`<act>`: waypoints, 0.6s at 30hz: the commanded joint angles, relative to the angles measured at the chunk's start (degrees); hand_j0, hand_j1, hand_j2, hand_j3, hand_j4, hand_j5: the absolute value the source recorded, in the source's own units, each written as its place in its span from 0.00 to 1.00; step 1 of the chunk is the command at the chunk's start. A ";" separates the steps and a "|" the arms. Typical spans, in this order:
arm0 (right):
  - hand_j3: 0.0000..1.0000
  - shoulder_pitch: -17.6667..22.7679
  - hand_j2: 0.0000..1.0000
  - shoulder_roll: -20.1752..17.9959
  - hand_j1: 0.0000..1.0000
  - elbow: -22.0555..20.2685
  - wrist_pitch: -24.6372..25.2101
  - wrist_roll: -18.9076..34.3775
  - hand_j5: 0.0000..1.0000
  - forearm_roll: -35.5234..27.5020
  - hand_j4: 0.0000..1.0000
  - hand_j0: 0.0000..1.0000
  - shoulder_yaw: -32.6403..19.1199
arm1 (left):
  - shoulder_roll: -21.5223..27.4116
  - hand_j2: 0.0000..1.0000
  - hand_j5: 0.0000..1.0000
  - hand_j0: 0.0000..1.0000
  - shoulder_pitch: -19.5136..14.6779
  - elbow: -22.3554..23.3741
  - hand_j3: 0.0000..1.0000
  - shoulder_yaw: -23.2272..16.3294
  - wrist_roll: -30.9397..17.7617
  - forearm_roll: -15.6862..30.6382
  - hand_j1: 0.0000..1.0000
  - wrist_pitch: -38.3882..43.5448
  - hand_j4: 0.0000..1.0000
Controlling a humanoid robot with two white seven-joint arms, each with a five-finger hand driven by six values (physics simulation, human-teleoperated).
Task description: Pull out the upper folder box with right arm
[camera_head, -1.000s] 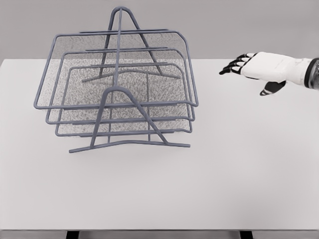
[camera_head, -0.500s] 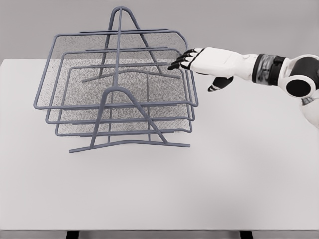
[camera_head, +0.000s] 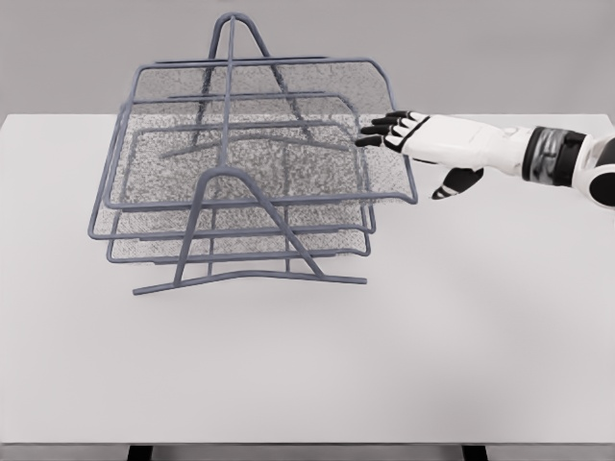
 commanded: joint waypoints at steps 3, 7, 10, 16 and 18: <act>1.00 0.35 1.00 -4.79 1.00 0.60 -3.26 0.79 1.00 4.79 1.00 1.00 -0.54 | 0.00 1.00 1.00 1.00 0.00 0.03 1.00 -0.03 0.00 -0.02 1.00 0.01 1.00; 1.00 3.34 1.00 -9.27 1.00 0.69 -6.78 0.79 1.00 4.53 1.00 1.00 -4.15 | 0.00 1.00 1.00 1.00 0.00 0.03 1.00 -0.03 0.00 -0.02 1.00 0.01 1.00; 1.00 3.34 1.00 -13.23 1.00 0.69 -8.10 0.79 1.00 4.27 1.00 1.00 -5.02 | 0.00 1.00 1.00 1.00 0.00 0.03 1.00 -0.03 0.00 -0.02 1.00 0.01 1.00; 1.00 3.78 1.00 -17.97 1.00 0.69 -9.17 0.79 1.00 4.09 1.00 1.00 -6.78 | 0.00 1.00 1.00 1.00 0.00 0.03 1.00 -0.03 0.00 -0.02 1.00 0.01 1.00; 1.00 3.78 1.00 -18.41 1.00 0.69 -9.17 0.79 1.00 4.00 1.00 1.00 -6.87 | 0.00 1.00 1.00 1.00 0.00 0.03 1.00 -0.03 0.00 -0.02 1.00 0.01 1.00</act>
